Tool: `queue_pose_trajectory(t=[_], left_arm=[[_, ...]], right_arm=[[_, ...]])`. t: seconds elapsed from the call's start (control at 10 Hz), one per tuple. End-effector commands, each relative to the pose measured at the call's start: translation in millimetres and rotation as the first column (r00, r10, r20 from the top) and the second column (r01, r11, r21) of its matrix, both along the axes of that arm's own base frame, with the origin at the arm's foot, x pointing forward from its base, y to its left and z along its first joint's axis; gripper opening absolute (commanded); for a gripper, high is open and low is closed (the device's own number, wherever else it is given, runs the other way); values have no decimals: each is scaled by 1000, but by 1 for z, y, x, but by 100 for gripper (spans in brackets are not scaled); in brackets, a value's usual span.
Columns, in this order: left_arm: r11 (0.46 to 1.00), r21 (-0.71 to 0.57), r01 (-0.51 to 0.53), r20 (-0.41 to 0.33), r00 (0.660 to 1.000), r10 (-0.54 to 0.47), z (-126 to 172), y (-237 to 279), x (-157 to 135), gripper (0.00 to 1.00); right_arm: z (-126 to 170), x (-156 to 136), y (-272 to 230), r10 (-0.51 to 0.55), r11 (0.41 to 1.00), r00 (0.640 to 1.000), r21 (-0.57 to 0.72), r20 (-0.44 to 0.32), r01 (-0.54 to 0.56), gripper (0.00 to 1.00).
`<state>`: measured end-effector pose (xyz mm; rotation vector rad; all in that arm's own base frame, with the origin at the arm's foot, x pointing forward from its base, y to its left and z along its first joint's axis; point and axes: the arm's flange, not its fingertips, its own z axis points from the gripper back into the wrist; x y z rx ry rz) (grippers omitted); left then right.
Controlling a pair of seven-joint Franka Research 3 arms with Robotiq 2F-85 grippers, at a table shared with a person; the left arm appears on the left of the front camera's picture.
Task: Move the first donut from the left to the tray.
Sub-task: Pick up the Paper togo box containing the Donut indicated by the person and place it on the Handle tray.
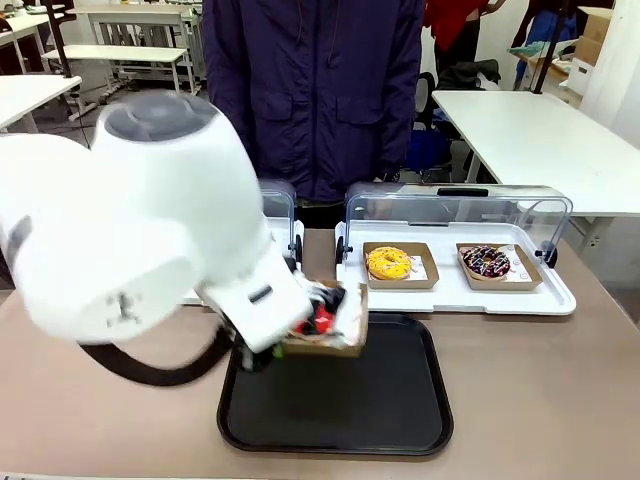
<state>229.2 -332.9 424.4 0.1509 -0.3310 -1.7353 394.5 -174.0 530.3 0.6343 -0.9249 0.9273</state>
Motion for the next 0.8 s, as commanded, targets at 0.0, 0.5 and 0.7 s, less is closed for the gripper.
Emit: queue_pose_trajectory(t=[0.0, 0.5, 0.7], left_arm=[[998, -6, -57, 5, 998, 57, -25, -13, -11, 1], [998, 2, -66, -33, 997, 66, -73, -16, -13, 1], [998, 14, -54, -38, 998, 54, -92, -11, -10, 1]], right_arm=[[1, 2, 1, 9, 1000, 999, 16, 37, -9, 100], [1, 2, 1, 9, 1000, 999, 16, 37, -9, 100], [1, 2, 1, 9, 1000, 999, 16, 37, -9, 100]])
